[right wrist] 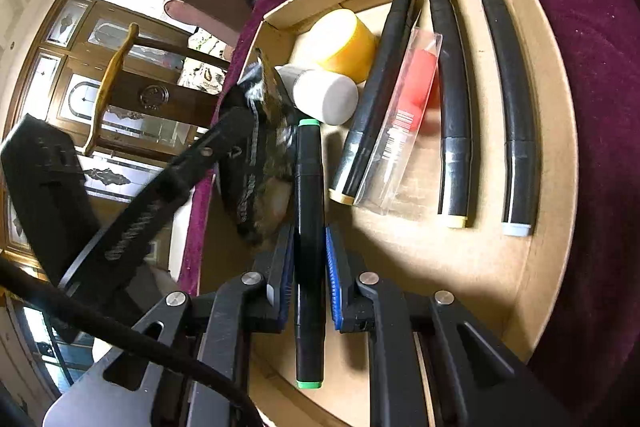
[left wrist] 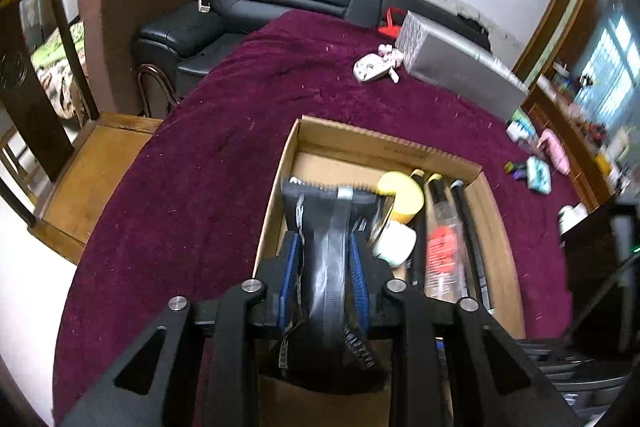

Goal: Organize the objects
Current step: 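Carry the snack bag and marker into the cardboard tray and open both grippers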

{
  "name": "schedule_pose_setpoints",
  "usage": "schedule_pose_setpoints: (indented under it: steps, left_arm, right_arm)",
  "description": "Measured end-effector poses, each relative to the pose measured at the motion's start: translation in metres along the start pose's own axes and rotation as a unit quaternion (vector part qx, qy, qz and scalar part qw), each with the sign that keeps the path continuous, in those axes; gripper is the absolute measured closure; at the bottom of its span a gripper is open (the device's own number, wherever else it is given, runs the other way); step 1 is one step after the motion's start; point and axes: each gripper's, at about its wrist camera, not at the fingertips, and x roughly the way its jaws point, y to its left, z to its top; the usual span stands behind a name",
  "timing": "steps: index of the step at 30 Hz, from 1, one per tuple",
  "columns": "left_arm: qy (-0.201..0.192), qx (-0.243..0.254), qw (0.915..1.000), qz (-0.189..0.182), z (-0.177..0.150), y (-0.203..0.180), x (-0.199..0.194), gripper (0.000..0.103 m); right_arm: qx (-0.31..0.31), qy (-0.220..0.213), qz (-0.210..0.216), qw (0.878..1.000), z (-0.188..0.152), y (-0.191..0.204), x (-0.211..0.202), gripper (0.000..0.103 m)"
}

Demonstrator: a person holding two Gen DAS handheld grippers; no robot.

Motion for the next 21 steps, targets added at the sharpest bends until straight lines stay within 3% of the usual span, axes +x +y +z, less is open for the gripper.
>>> schedule_pose_setpoints:
  steps: [2, 4, 6, 11, 16, 21]
  left_arm:
    - [-0.013, -0.013, 0.9996, -0.019, 0.001, 0.003, -0.013, 0.076]
    - [-0.026, -0.025, 0.9991, -0.024, 0.002, 0.005, -0.027, 0.063]
    - [-0.042, -0.034, 0.9978, -0.038, 0.002, 0.006, -0.041, 0.062]
    - [-0.082, -0.051, 0.9887, -0.115, -0.002, -0.004, -0.081, 0.052]
    - [-0.097, 0.015, 0.9762, -0.194, -0.004, -0.067, -0.105, 0.043]
    - [-0.052, 0.098, 0.9659, -0.234, -0.017, -0.152, -0.093, 0.043]
  right_arm:
    - [-0.002, -0.006, -0.007, 1.0, -0.001, 0.001, -0.002, 0.088]
    - [-0.011, -0.013, -0.011, 1.0, -0.002, 0.004, -0.005, 0.086]
    - [-0.021, -0.023, -0.018, 0.999, -0.004, 0.008, -0.01, 0.081]
    - [-0.046, -0.069, -0.026, 0.996, -0.012, 0.007, -0.045, 0.081]
    - [-0.06, -0.157, -0.058, 0.984, -0.028, -0.009, -0.11, 0.076]
    - [-0.056, -0.242, -0.125, 0.961, -0.043, -0.049, -0.191, 0.055]
